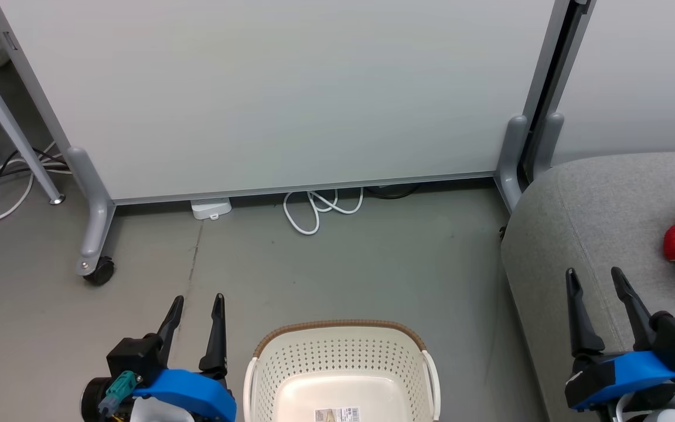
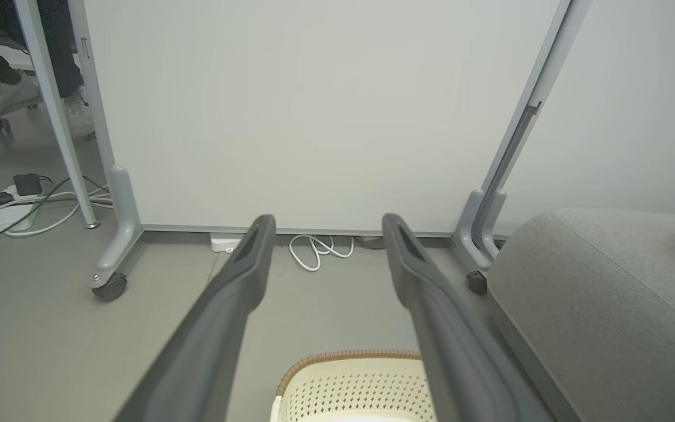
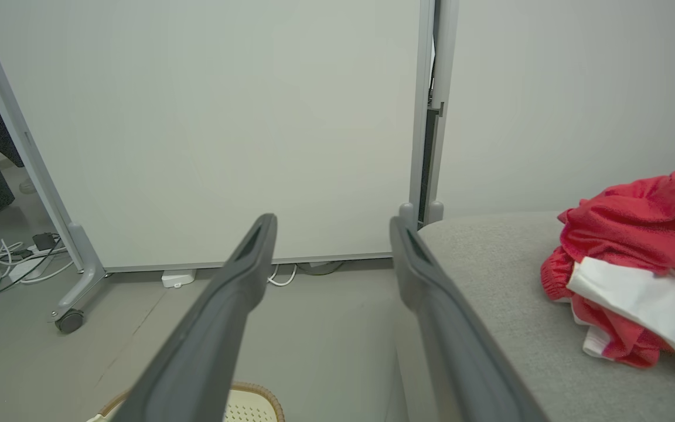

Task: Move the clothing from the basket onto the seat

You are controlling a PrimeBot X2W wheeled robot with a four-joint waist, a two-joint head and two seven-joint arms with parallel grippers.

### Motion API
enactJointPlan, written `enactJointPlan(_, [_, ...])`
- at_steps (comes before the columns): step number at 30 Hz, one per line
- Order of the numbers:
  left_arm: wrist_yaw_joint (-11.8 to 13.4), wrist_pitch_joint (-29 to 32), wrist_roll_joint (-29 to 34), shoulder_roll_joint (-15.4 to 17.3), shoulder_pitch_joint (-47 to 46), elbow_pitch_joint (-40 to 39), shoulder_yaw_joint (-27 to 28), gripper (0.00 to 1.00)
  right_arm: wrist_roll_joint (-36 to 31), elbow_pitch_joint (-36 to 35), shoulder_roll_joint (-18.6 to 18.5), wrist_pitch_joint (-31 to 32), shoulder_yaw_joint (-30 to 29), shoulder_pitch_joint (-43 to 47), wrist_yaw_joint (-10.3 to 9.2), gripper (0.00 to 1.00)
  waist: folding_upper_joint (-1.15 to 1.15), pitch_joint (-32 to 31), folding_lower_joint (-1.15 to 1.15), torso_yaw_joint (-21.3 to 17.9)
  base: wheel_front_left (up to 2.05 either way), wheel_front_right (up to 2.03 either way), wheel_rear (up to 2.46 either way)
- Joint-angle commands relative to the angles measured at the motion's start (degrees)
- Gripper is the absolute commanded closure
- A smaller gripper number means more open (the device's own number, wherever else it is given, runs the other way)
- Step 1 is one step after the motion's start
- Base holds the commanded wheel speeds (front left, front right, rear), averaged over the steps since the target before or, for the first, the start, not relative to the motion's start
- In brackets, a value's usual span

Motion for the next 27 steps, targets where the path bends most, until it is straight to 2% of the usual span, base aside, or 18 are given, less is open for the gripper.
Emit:
enactJointPlan(1, [-0.1, -0.1, 0.2, 0.2, 0.4, 0.1, 0.4, 0.00, -0.3, 0.2, 0.2, -0.3, 0.1, 0.9, 0.01, 0.00, 0.00, 0.0, 0.00, 0.1, 0.00, 0.00, 0.00])
enactJointPlan(26, [-0.1, -0.1, -1.0, 0.0, 0.8, 1.1, 0.5, 0.00, 1.2, 2.3, 0.5, -0.5, 2.7, 0.7, 0.01, 0.00, 0.00, 0.2, 0.00, 0.5, 0.00, 0.00, 0.00])
enactJointPlan(27, [0.0, 0.0, -0.9, 0.0, 0.4, 1.1, 0.5, 1.00, 0.8, 2.3, 0.3, -0.5, 2.6, 0.7, 0.00, 1.00, 0.00, 0.2, 0.00, 0.5, 0.00, 0.00, 0.00])
